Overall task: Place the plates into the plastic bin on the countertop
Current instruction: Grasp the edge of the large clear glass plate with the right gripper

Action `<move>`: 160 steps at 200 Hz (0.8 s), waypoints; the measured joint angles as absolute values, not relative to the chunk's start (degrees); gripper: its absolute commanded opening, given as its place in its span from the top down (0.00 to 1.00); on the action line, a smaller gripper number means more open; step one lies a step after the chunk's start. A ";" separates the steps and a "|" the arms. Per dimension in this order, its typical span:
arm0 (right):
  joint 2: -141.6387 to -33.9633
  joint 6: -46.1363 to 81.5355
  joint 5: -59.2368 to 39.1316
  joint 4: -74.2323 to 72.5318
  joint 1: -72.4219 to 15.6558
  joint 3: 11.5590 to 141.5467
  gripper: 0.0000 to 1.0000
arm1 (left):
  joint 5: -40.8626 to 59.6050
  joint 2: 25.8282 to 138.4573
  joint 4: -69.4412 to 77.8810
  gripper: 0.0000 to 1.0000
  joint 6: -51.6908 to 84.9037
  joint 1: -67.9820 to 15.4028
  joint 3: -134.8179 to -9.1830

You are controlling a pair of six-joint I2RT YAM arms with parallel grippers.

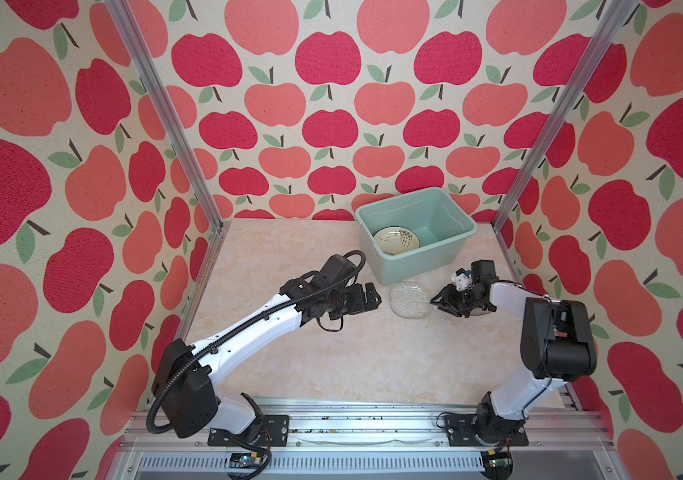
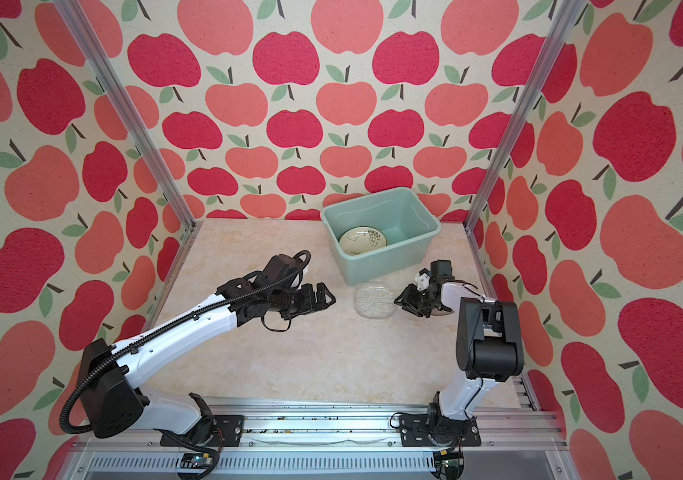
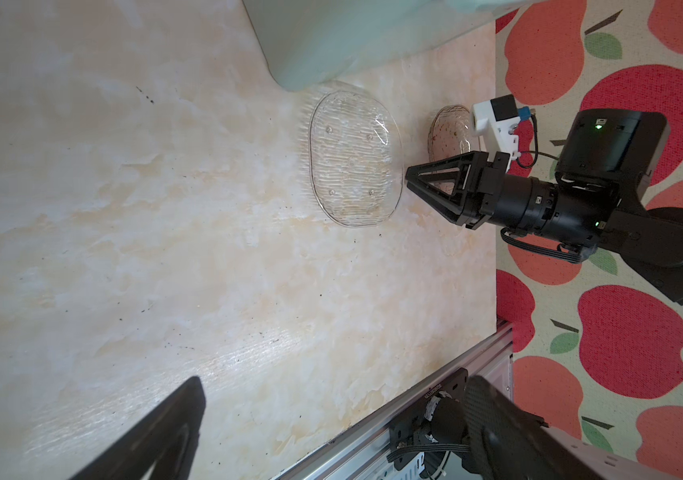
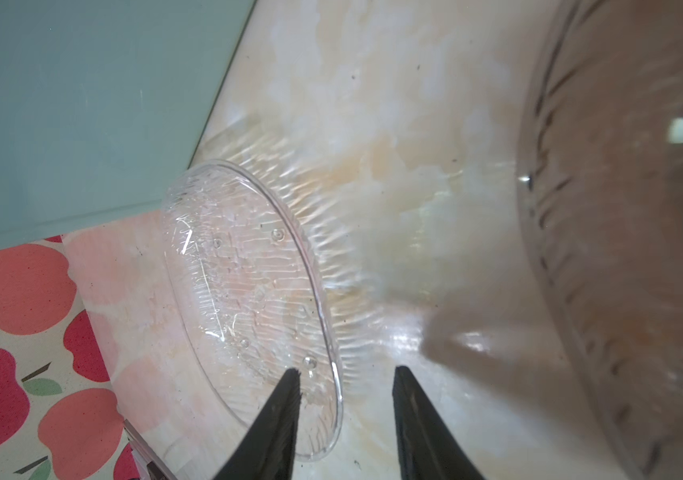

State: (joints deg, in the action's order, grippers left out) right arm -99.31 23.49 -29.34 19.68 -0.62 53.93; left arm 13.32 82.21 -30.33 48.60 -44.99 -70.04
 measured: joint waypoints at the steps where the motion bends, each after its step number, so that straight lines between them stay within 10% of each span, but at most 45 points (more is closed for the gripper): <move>1: -99.37 23.49 -29.34 19.68 -0.62 53.95 0.65 | 13.32 82.24 -30.33 0.01 48.60 -44.99 -70.06; 160: -100.88 22.04 -30.41 20.47 -3.92 55.31 0.99 | 12.51 82.37 -31.62 0.01 48.84 -45.23 -71.75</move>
State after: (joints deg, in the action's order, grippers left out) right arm -100.88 22.04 -30.41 20.47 -3.92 55.31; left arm 12.51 82.37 -31.62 48.84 -45.23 -71.75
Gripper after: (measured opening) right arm 0.064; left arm 0.993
